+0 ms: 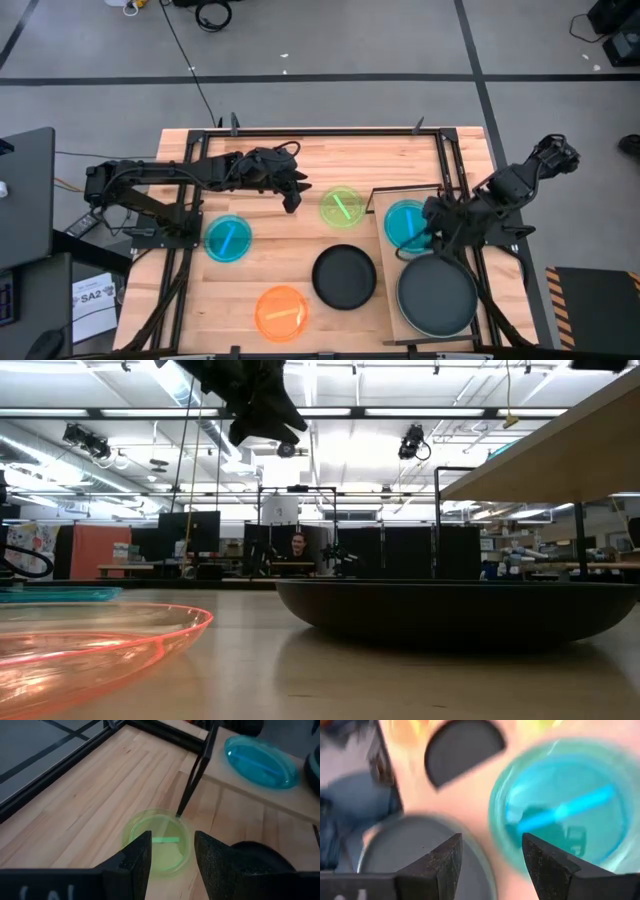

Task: Place and stack plates onto a shelf
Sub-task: Stack the blue plate on top of the blue plate on the shelf

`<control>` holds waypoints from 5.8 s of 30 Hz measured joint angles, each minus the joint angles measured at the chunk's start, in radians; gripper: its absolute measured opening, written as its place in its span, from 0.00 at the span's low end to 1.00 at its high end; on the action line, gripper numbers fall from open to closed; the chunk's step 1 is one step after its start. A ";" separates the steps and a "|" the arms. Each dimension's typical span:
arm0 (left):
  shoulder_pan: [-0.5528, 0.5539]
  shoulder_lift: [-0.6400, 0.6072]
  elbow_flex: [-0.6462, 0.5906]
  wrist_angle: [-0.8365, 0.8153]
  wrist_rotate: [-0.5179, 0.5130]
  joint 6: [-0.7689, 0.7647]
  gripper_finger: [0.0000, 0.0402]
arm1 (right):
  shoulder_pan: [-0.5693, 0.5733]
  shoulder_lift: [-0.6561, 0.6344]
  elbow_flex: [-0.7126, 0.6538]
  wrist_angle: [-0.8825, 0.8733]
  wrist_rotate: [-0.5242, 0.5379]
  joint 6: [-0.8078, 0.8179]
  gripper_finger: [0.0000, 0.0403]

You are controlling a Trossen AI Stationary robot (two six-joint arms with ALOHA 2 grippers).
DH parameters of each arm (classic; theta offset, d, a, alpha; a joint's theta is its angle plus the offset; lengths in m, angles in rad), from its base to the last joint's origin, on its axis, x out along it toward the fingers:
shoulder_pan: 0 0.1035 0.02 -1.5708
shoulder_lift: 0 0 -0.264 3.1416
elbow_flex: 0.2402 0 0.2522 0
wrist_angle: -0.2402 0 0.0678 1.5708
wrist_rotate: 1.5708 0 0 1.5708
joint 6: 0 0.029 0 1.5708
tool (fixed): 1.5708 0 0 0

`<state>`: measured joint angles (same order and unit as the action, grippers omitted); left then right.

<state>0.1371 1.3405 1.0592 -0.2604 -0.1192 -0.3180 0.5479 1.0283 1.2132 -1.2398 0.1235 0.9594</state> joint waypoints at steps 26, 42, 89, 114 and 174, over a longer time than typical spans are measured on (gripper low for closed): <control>0.052 -0.039 0.000 -0.695 0.075 0.105 0.39 | -0.784 0.272 0.044 0.709 -0.168 -0.763 0.52; 0.063 -0.039 -0.255 -0.811 0.072 0.175 0.39 | -0.936 0.519 0.044 0.905 -0.439 -0.780 0.52; 0.255 0.226 -0.332 -0.709 0.187 0.277 0.39 | -0.936 0.527 0.044 0.924 -0.450 -0.780 0.52; 0.255 0.263 -0.330 -0.723 0.190 0.276 0.07 | -0.936 0.526 0.044 0.924 -0.450 -0.780 0.52; 0.405 0.263 0.439 -0.653 0.085 0.172 0.02 | -0.976 0.526 0.044 0.827 -0.292 -0.692 0.52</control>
<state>0.5424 1.6035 1.4986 -0.9130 -0.0339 -0.1464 -0.4278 1.5547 1.2568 -0.4129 -0.1681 0.2673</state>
